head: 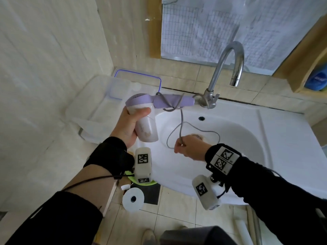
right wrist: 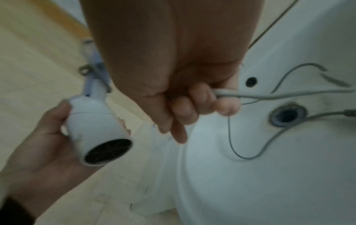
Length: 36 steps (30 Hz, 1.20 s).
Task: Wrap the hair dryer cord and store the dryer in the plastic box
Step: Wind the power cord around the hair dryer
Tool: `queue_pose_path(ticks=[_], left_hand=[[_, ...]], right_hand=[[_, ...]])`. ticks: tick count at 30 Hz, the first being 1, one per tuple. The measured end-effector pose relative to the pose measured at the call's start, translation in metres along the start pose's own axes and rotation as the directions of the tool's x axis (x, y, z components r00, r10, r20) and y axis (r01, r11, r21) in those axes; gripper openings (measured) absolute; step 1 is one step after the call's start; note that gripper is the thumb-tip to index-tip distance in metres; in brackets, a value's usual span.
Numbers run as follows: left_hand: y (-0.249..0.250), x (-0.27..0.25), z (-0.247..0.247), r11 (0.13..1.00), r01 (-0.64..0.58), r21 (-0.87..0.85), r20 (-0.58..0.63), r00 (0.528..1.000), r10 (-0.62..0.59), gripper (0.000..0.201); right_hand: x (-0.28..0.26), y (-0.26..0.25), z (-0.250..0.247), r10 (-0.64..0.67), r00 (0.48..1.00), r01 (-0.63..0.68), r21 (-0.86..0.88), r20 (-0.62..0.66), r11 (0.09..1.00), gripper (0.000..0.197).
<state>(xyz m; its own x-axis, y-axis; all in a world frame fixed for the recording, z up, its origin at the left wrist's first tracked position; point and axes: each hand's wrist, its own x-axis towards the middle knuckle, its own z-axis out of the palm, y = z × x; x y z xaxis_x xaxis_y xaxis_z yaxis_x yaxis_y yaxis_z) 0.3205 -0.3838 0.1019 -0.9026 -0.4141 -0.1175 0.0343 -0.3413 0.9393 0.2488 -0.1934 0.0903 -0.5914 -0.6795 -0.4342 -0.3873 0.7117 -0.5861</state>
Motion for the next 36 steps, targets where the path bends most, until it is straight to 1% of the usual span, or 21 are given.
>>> queue_pose_path(ticks=[2,3,5,7,8,10,13,17,21,23,25,28,29,30,32,34,36], left_hand=[[0.002,0.002,0.0,0.994,-0.031,0.103,-0.079,0.996,0.04,0.053],[0.0,0.004,-0.001,0.985,-0.04,0.166,-0.108,0.992,0.058,0.053],[-0.005,0.006,-0.004,0.962,-0.033,0.273,-0.141,0.987,0.074,0.064],[-0.008,0.005,-0.007,0.927,0.001,0.375,-0.162,0.985,0.065,0.077],[-0.01,0.004,-0.009,0.906,0.014,0.422,-0.142,0.989,0.051,0.077],[-0.01,0.0,-0.01,0.879,0.015,0.477,-0.104,0.994,0.04,0.071],[-0.007,-0.007,-0.009,0.866,0.004,0.5,-0.042,0.999,0.019,0.076],[0.0,-0.012,-0.008,0.844,0.004,0.536,0.093,0.994,-0.064,0.071],[0.004,-0.012,-0.008,0.879,0.032,0.476,0.15,0.982,-0.117,0.07],[0.004,-0.011,-0.011,0.902,0.061,0.428,0.169,0.975,-0.146,0.076],[0.004,-0.01,-0.017,0.923,0.094,0.373,0.191,0.966,-0.176,0.082],[0.002,-0.009,-0.028,0.951,0.142,0.276,0.245,0.946,-0.213,0.084],[0.002,-0.009,-0.03,0.958,0.154,0.243,0.268,0.938,-0.219,0.085],[0.0,-0.01,-0.033,0.964,0.169,0.205,0.292,0.93,-0.225,0.084],[-0.003,-0.012,-0.037,0.97,0.217,0.107,0.306,0.921,-0.24,0.074],[-0.008,-0.015,-0.041,0.961,0.275,-0.011,0.287,0.922,-0.26,0.066],[-0.013,-0.019,-0.04,0.937,0.331,-0.11,0.26,0.92,-0.294,0.063]], right_hand=[[-0.004,-0.005,-0.004,-0.025,1.0,0.026,-0.167,0.013,0.986,0.011],[-0.006,-0.008,-0.007,-0.035,0.999,0.039,-0.208,0.025,0.977,0.008],[-0.011,-0.014,-0.016,-0.063,0.997,0.07,-0.259,0.035,0.963,0.009],[-0.016,-0.018,-0.029,-0.104,0.994,0.106,-0.312,0.022,0.944,0.017],[-0.018,-0.02,-0.036,-0.121,0.993,0.116,-0.328,0.004,0.937,0.019],[-0.021,-0.021,-0.05,-0.143,0.989,0.127,-0.312,-0.03,0.942,0.017],[-0.023,-0.019,-0.067,-0.135,0.987,0.112,-0.231,-0.084,0.967,0.009],[-0.021,-0.013,-0.078,-0.121,0.976,0.094,-0.154,-0.179,0.984,0.014],[-0.019,-0.005,-0.084,-0.136,0.979,0.12,-0.111,-0.154,0.987,0.007],[-0.02,-0.002,-0.087,-0.119,0.981,0.113,-0.048,-0.154,0.992,0.012],[-0.021,0.002,-0.089,-0.093,0.981,0.097,0.013,-0.172,0.995,0.009],[-0.02,0.01,-0.091,-0.061,0.985,0.072,0.058,-0.163,0.996,0.017],[-0.02,0.013,-0.091,-0.054,0.988,0.066,0.075,-0.147,0.995,0.016],[-0.02,0.015,-0.091,-0.054,0.991,0.067,0.1,-0.126,0.993,0.013],[-0.021,0.02,-0.09,-0.075,0.994,0.089,0.189,-0.082,0.978,0.011],[-0.022,0.023,-0.088,-0.089,0.995,0.101,0.292,-0.055,0.951,0.014],[-0.022,0.025,-0.081,-0.067,0.997,0.079,0.35,-0.044,0.933,0.018]])
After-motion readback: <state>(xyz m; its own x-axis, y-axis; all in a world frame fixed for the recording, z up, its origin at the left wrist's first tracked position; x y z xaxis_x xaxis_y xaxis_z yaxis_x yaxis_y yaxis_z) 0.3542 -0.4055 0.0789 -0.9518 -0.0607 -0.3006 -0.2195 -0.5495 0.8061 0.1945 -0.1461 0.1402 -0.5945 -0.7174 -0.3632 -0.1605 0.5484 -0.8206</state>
